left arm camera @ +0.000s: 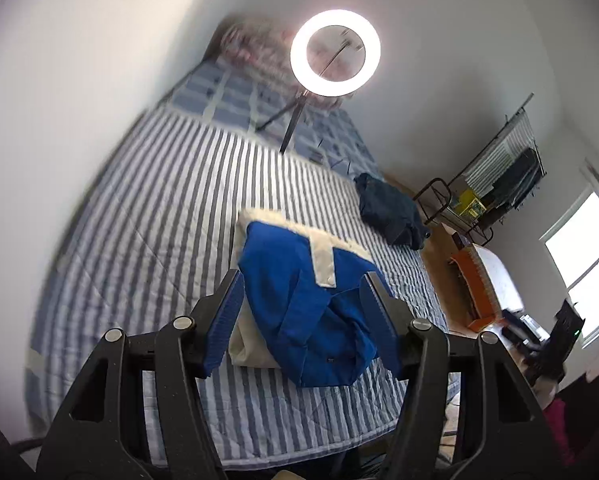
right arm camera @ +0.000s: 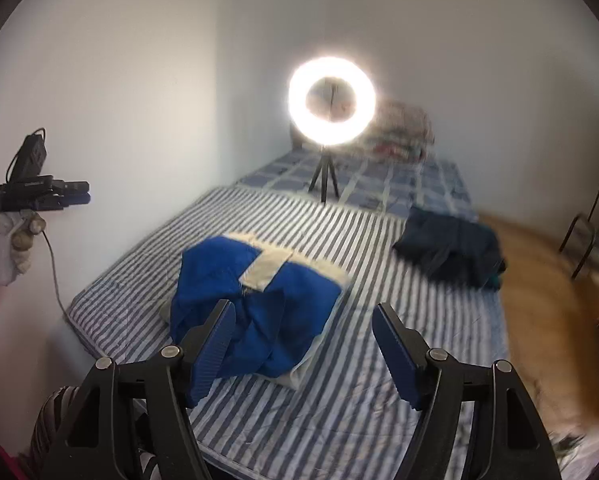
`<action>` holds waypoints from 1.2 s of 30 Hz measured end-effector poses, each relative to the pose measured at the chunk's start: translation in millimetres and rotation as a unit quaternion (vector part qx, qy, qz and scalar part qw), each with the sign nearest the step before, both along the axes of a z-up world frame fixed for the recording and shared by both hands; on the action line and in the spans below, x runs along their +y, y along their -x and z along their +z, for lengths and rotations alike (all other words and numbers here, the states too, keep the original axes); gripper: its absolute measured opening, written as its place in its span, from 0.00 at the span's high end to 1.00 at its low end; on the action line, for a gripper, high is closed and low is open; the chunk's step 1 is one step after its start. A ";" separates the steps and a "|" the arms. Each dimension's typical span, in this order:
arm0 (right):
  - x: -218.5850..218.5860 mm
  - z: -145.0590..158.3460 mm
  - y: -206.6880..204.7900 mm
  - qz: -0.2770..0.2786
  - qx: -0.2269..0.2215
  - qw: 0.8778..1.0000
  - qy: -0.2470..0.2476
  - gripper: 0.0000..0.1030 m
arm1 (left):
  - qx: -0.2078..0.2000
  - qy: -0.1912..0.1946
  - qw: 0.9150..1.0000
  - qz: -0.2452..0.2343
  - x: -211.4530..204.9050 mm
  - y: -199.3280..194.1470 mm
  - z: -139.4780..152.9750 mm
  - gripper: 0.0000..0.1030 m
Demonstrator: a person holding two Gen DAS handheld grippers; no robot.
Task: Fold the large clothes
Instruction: 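Open both tools and release the folded bundle, then press and smooth the blue top of the bundle with both tools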
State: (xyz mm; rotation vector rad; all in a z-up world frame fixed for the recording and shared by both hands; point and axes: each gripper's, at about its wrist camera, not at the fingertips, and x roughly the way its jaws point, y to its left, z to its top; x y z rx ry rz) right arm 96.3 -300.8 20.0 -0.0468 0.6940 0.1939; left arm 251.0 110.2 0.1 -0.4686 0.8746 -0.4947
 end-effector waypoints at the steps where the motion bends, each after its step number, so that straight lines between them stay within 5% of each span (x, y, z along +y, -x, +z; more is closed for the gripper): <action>1: -2.9 -15.9 -11.7 -0.002 0.014 1.000 -0.011 0.28 | 0.018 0.007 1.000 0.004 -2.2 -12.9 -16.6 0.40; 8: -27.8 -102.1 -77.0 -0.026 0.096 0.990 -0.098 0.27 | 0.108 0.045 0.993 0.015 -25.9 -83.5 -101.7 0.39; 13: -51.8 -158.6 -114.8 -0.046 0.151 0.965 -0.212 0.27 | 0.151 0.077 0.985 0.013 -50.0 -121.1 -146.7 0.39; 22: -62.2 -193.3 -148.3 -0.033 0.184 0.937 -0.295 0.38 | 0.205 0.112 0.972 0.007 -77.7 -164.9 -206.3 0.40; 24: -61.5 -196.1 -153.1 -0.034 0.189 0.936 -0.296 0.46 | 0.206 0.126 0.970 0.009 -81.1 -168.7 -211.4 0.57; 25: -61.1 -197.8 -155.2 -0.029 0.190 0.934 -0.302 0.50 | 0.202 0.122 0.972 0.007 -83.3 -169.2 -210.1 0.75; 27: -58.8 -202.3 -161.1 -0.022 0.201 0.930 -0.307 0.74 | 0.173 0.094 0.980 0.001 -90.8 -167.3 -203.6 0.88; 30: -53.3 -204.3 -165.5 -0.014 0.211 0.930 -0.300 0.95 | 0.147 0.070 0.987 -0.001 -96.6 -156.2 -194.7 0.93; 36: -46.3 -181.5 -155.3 0.016 0.206 0.936 -0.286 1.00 | 0.126 0.041 0.991 -0.012 -93.8 -117.5 -194.0 0.95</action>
